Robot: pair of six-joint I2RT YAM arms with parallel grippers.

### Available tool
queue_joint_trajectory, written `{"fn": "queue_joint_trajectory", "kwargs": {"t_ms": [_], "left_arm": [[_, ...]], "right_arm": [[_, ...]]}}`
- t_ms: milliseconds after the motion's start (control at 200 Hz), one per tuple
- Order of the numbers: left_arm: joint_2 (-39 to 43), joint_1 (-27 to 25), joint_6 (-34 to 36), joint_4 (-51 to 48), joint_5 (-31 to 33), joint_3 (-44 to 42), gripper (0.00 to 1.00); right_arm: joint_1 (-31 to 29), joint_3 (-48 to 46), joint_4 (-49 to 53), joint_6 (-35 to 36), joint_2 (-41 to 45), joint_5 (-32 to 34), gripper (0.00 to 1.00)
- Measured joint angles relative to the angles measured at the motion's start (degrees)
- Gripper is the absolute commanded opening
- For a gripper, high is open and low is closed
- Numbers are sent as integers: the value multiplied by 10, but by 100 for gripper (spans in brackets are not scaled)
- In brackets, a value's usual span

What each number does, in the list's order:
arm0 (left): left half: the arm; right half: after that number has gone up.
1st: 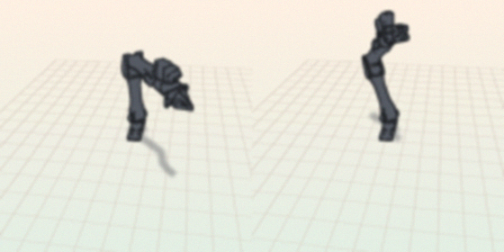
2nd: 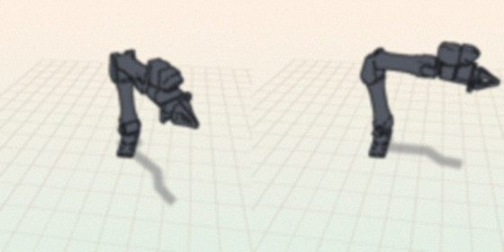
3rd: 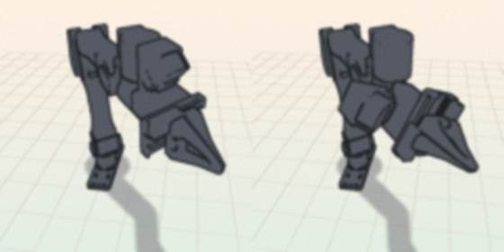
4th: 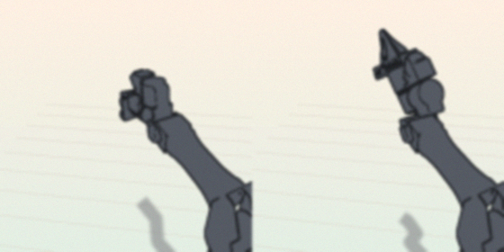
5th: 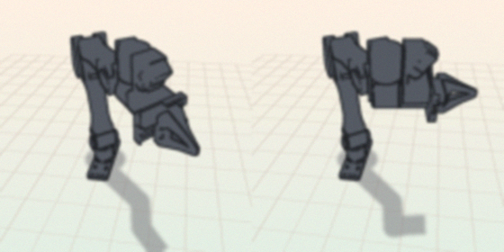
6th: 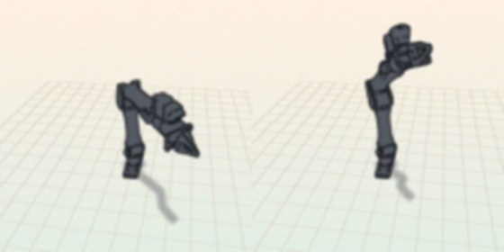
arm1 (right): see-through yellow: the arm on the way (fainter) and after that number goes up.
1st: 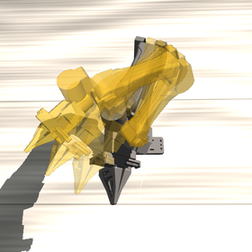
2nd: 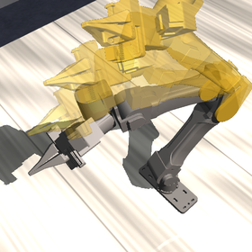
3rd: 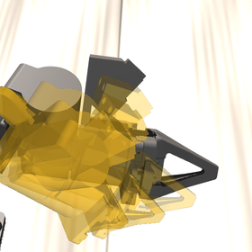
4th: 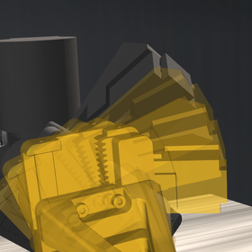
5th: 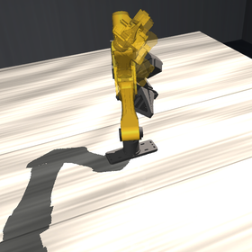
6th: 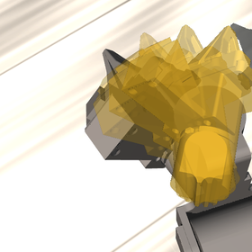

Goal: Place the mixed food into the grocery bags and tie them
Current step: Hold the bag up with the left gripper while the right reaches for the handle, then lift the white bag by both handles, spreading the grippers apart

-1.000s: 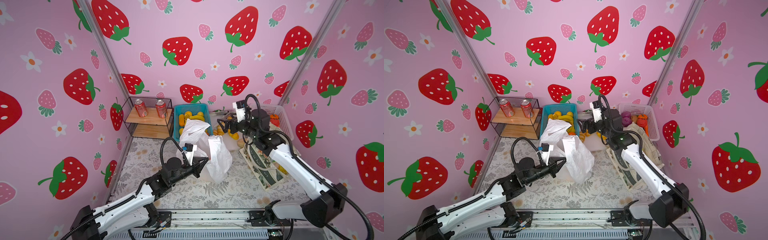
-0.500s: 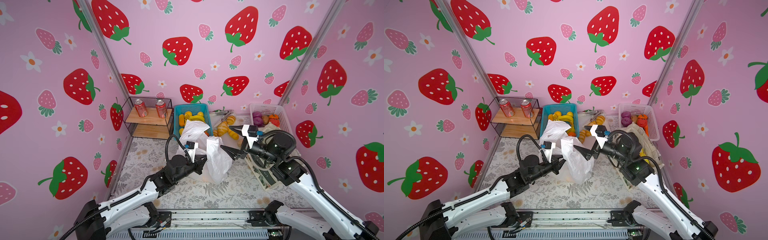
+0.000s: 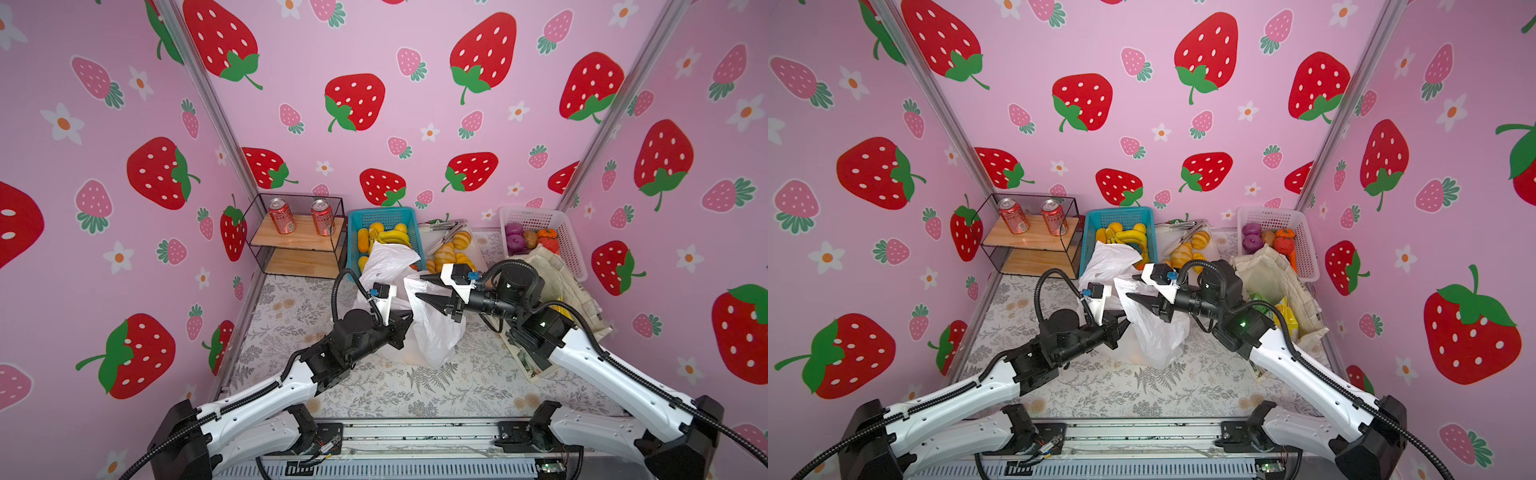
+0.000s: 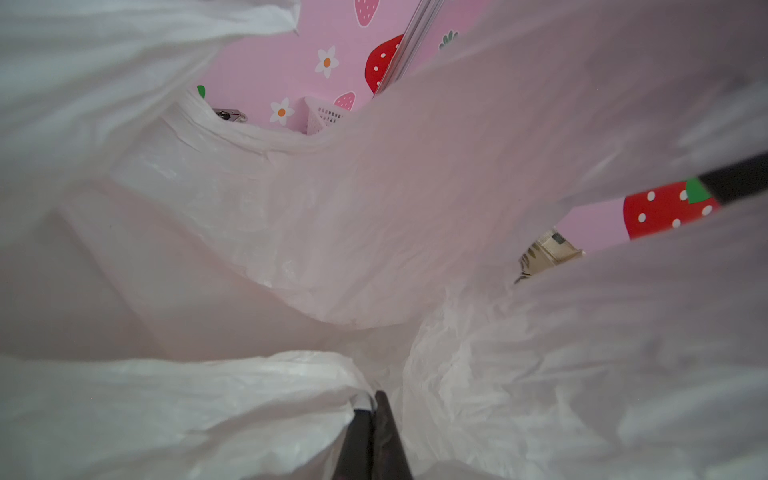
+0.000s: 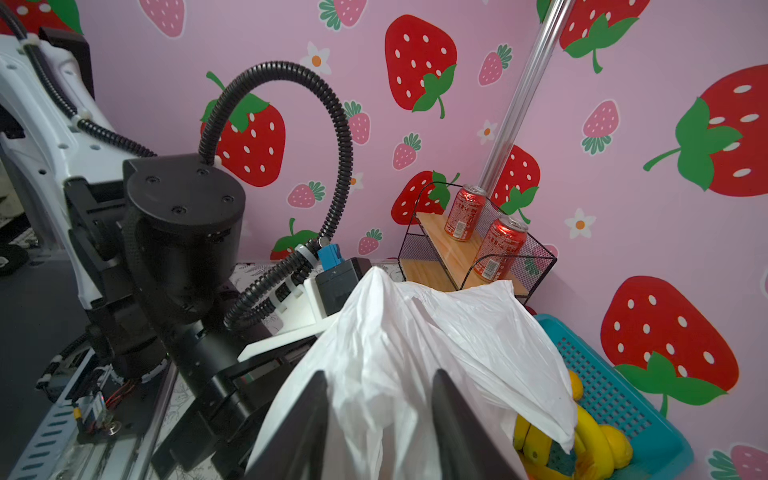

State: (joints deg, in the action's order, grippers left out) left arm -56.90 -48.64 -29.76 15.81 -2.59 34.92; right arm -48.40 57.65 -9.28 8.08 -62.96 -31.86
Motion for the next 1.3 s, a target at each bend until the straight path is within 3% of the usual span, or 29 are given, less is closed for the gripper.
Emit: {"fn": "queue_joint_trajectory", "kwargs": {"t_ms": [175, 295, 420, 570, 805, 975, 1150, 1235, 1300], "left_arm": [[50, 8, 42, -47, 19, 2, 51], [109, 10, 113, -105, 57, 30, 62], [141, 11, 195, -150, 103, 89, 65], [124, 11, 297, -188, 147, 172, 69], [10, 2, 455, -269, 179, 317, 81], [-67, -21, 569, -303, 212, 363, 88], [-137, -26, 676, -295, 278, 377, 85], [-163, -23, 715, -279, 304, 379, 77], [-183, -19, 740, -264, 318, 382, 64]], "right_arm": [[54, -44, -40, -52, 37, -17, 4], [113, -69, -81, -110, 52, -30, 1], [137, -87, -107, -159, 58, -31, 0], [142, -90, -122, -190, 60, -24, 0], [153, -90, -127, -219, 60, -12, 0], [165, -90, -128, -239, 59, -7, 0], [174, -90, -131, -258, 52, -7, 0], [175, -90, -131, -265, 49, -7, 0], [175, -90, -133, -269, 48, -8, 0]]}}
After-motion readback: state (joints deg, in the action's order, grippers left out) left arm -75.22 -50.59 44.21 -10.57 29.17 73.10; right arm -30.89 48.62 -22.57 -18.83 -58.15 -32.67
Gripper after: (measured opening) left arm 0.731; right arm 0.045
